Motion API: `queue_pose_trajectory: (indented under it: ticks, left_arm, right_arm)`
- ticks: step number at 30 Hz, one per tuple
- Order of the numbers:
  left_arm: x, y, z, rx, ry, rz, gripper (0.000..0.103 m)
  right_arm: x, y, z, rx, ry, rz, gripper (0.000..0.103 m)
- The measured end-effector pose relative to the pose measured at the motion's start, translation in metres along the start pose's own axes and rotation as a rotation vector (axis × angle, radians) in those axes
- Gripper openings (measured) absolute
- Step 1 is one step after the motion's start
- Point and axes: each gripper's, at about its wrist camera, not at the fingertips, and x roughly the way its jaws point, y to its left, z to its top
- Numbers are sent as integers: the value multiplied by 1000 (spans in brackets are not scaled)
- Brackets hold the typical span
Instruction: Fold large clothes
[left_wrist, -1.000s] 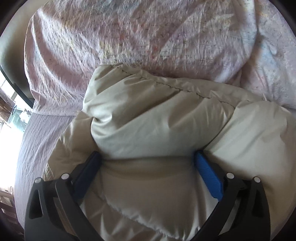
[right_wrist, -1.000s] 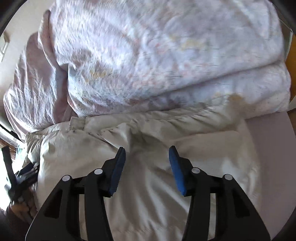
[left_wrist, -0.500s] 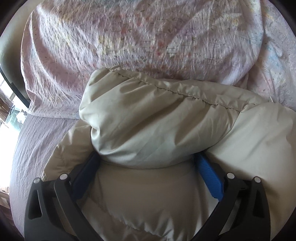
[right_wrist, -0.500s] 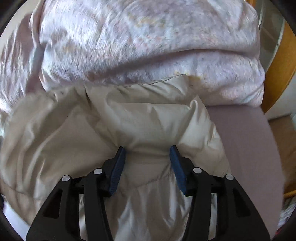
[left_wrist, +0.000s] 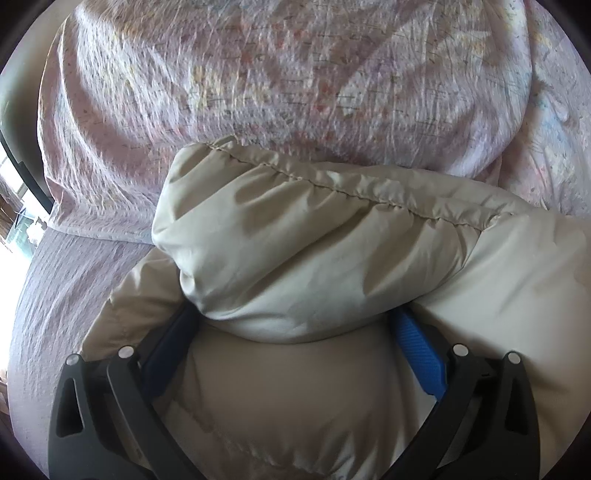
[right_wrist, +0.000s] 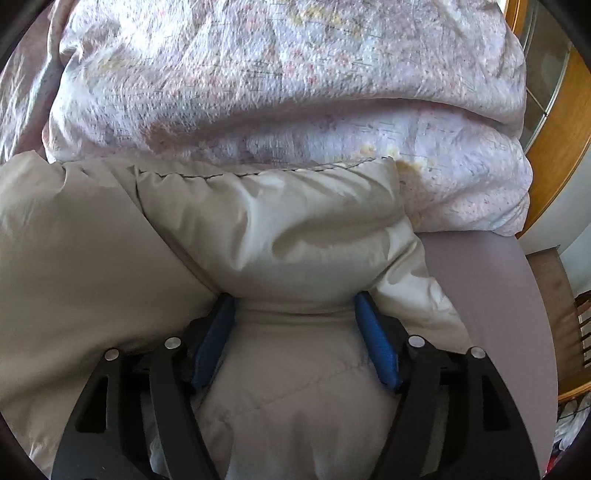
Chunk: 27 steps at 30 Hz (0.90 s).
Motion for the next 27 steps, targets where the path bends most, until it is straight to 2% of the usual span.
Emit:
queue_pose_trajectory:
  ticks: [3, 8, 13, 20, 27]
  left_arm:
    - [2, -1, 1, -2, -17, -3, 101]
    - [2, 0, -1, -10, -61, -7, 101]
    - [2, 1, -2, -15, -77, -4, 101]
    - [1, -1, -4, -19, -85, 0, 101]
    - [-1, -1, -4, -9, -65, 4, 101]
  right_arm:
    - [-4, -10, -4, 2, -21, -2, 72]
    - [7, 0, -13, 6, -76, -5, 72]
    - [15, 10, -16, 6, -95, -3, 73]
    - [11, 8, -19, 6, -99, 0, 73]
    - [15, 11, -14, -6, -68, -8, 73]
